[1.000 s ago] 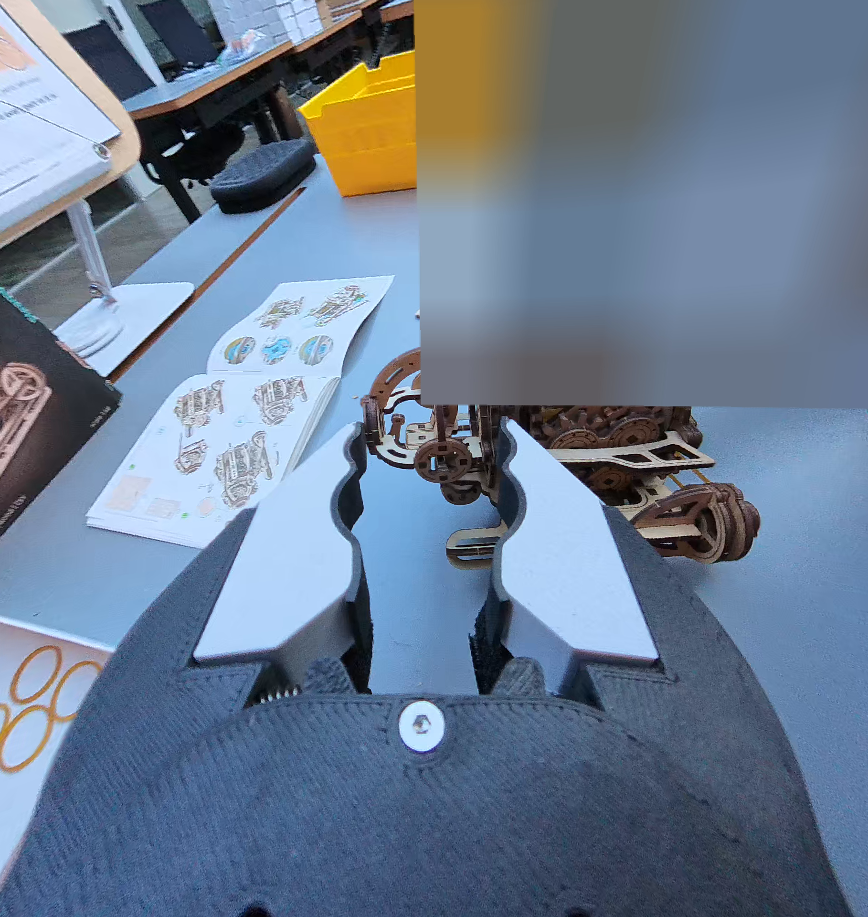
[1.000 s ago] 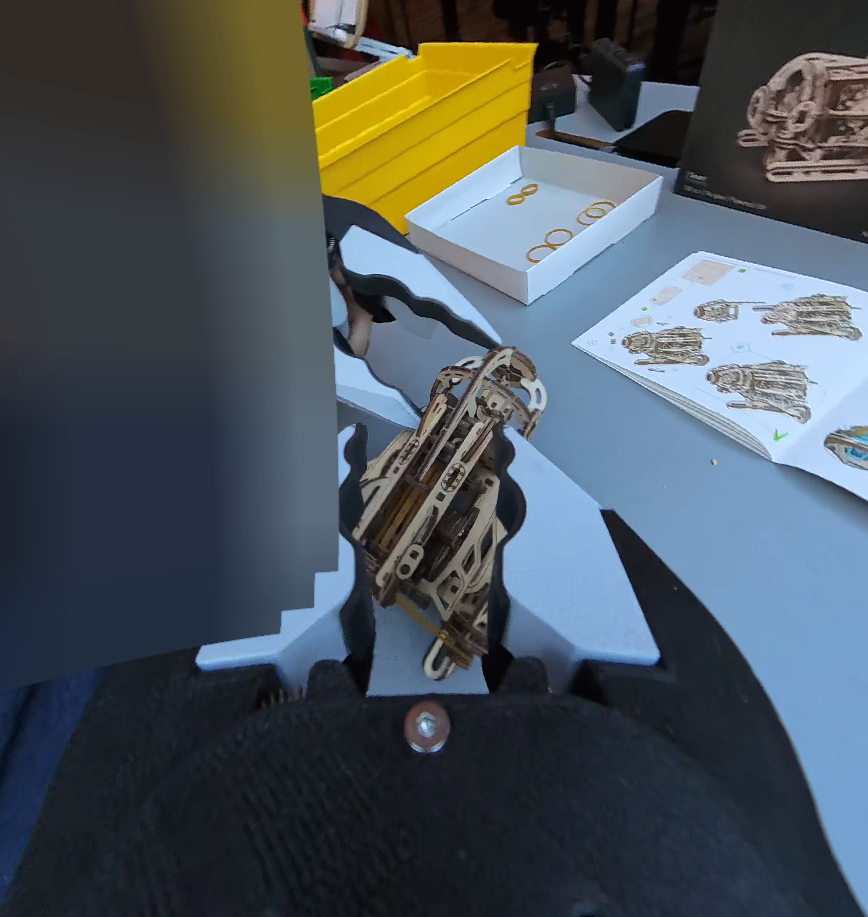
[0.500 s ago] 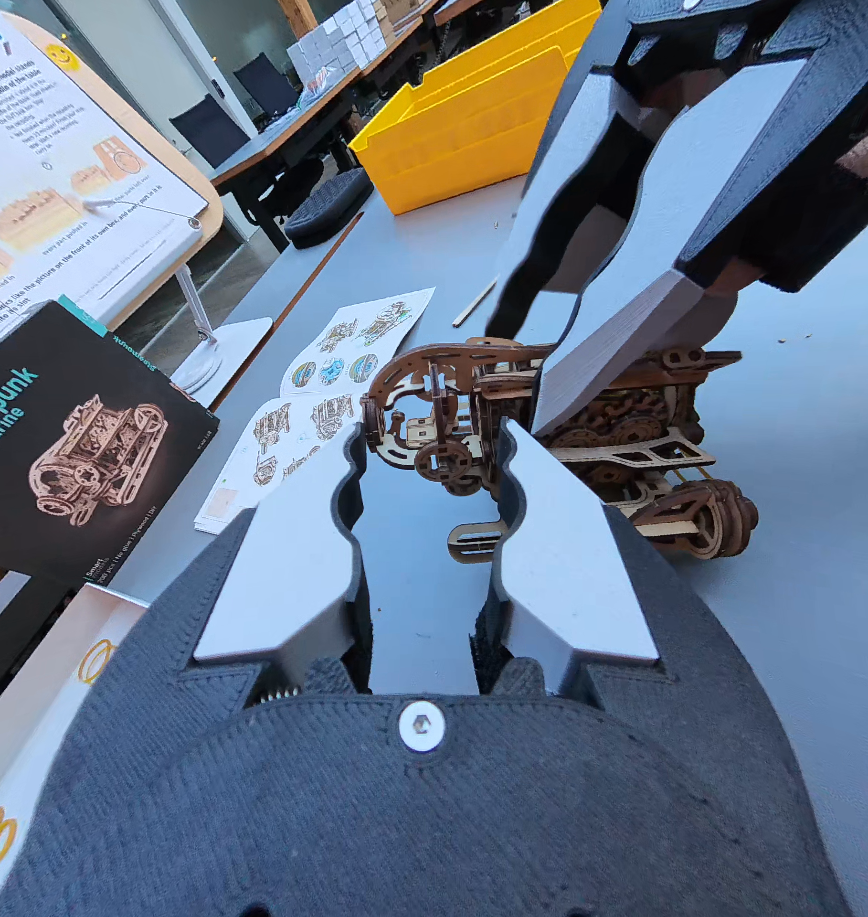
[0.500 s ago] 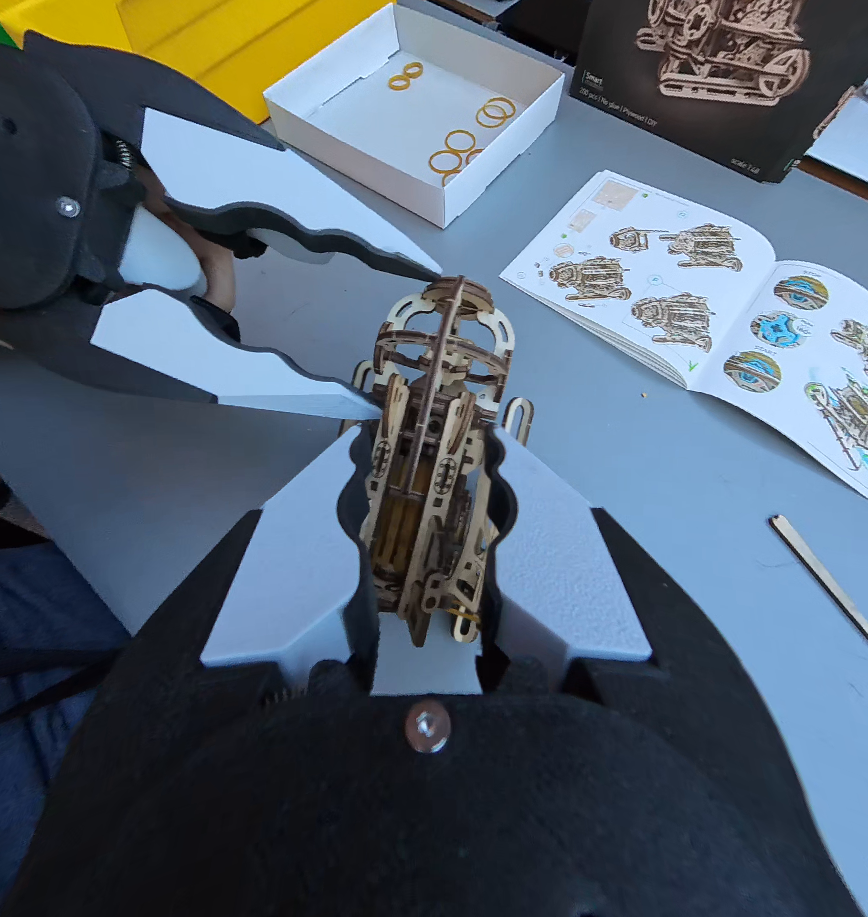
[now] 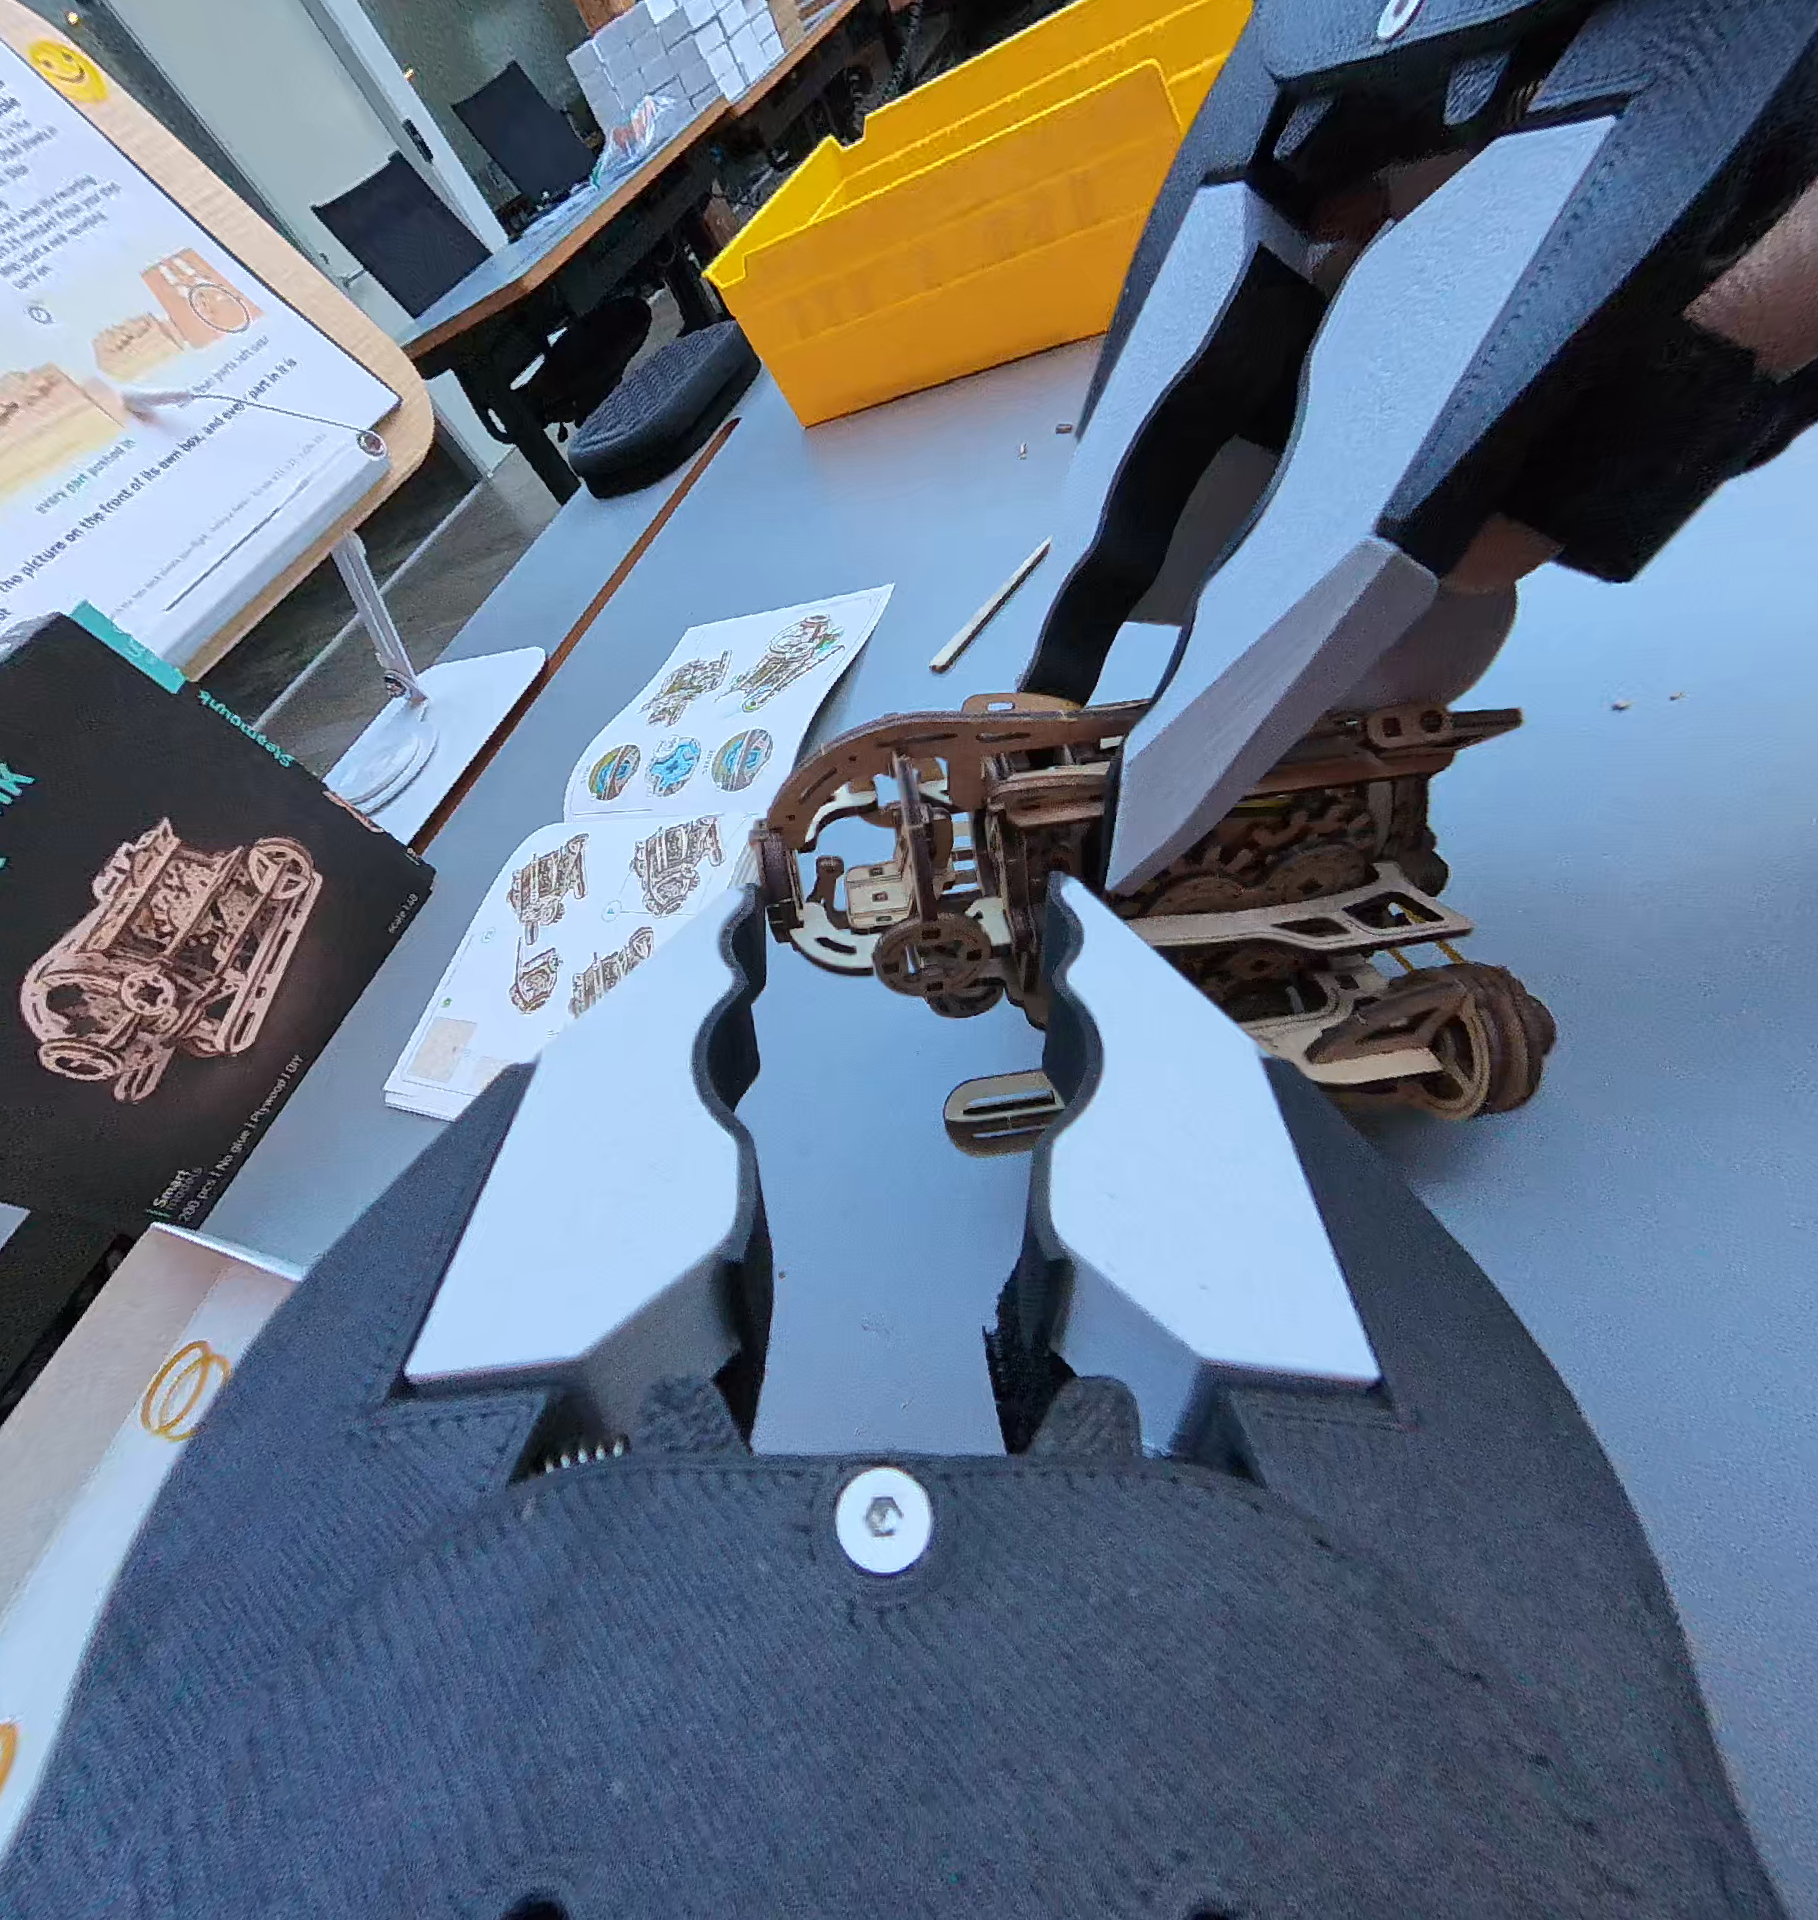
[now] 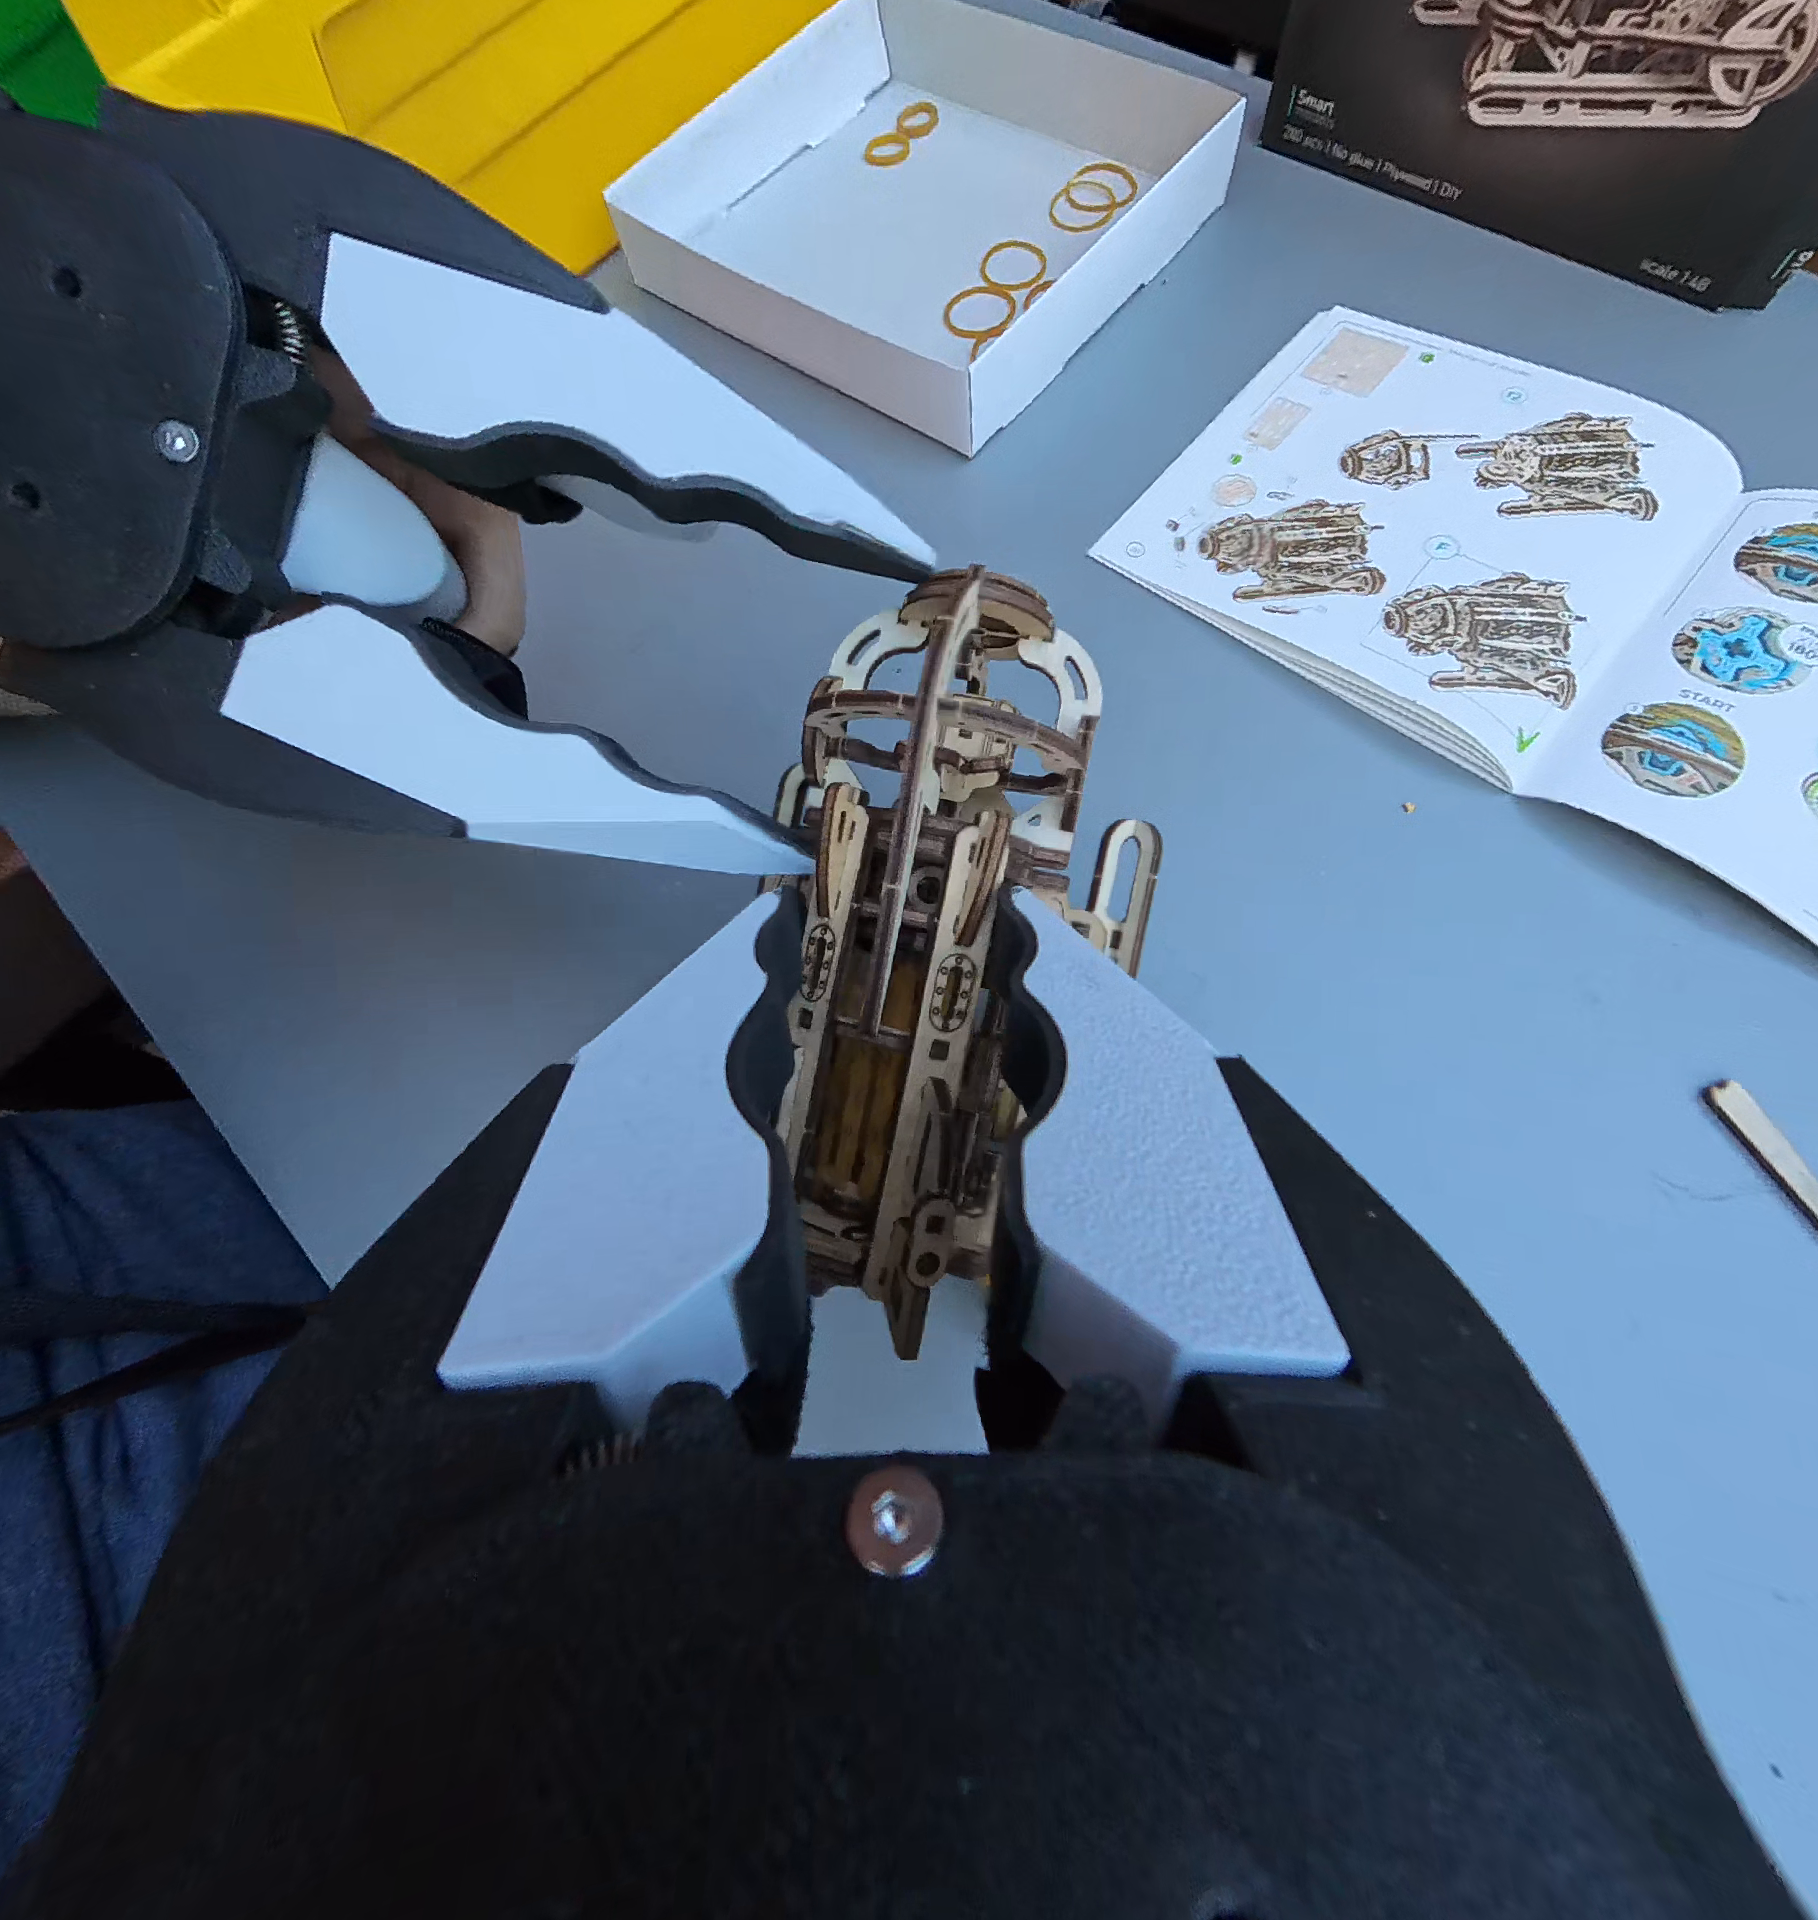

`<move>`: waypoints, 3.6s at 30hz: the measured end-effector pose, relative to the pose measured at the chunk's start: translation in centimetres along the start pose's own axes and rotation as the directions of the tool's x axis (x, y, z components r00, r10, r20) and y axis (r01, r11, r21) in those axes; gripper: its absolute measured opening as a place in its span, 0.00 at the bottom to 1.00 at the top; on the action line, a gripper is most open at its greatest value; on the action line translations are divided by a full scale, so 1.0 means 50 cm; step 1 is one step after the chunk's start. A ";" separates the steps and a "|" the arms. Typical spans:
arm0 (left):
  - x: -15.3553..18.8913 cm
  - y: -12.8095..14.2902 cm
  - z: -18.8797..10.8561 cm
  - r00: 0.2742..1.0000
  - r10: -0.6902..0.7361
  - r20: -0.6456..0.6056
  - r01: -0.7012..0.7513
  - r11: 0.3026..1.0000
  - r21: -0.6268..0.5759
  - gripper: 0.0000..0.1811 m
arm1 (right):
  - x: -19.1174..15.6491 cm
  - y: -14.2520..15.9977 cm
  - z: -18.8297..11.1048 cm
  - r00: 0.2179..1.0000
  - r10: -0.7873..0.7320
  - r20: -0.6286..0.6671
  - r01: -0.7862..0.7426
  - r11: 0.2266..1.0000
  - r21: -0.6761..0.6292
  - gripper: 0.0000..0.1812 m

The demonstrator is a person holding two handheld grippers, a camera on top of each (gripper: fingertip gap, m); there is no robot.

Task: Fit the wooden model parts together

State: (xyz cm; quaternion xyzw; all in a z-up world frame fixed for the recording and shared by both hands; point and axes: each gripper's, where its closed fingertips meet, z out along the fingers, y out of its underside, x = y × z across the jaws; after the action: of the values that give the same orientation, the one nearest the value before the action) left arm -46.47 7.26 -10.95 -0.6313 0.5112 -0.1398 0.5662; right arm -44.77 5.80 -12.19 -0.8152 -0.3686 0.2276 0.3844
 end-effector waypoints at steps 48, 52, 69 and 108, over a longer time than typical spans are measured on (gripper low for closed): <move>0.015 -0.009 0.043 0.672 -0.290 -0.681 0.466 0.881 0.085 0.34 | 0.105 -0.012 -0.046 0.476 0.368 0.798 -0.486 0.867 -0.110 0.19; 0.025 -0.001 0.032 0.654 -0.283 -0.702 0.458 0.887 0.069 0.34 | 0.091 -0.012 -0.041 0.492 0.357 0.794 -0.439 0.889 -0.128 0.18; 0.032 0.072 -0.079 0.662 -0.297 -0.689 0.381 0.924 -0.032 0.29 | -0.028 0.025 0.006 0.831 -0.004 0.557 0.120 0.978 -0.172 0.15; 0.043 0.104 -0.061 0.752 -0.222 -0.621 0.263 0.964 -0.025 0.25 | 0.023 0.104 -0.055 0.926 -0.109 0.362 0.065 0.989 0.131 0.28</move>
State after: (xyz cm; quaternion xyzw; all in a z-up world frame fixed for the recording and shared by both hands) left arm -50.39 4.64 -15.28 -0.5929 0.5773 -0.4272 0.3642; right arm -40.02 3.18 -14.76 -0.7171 -0.4560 0.3802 0.3650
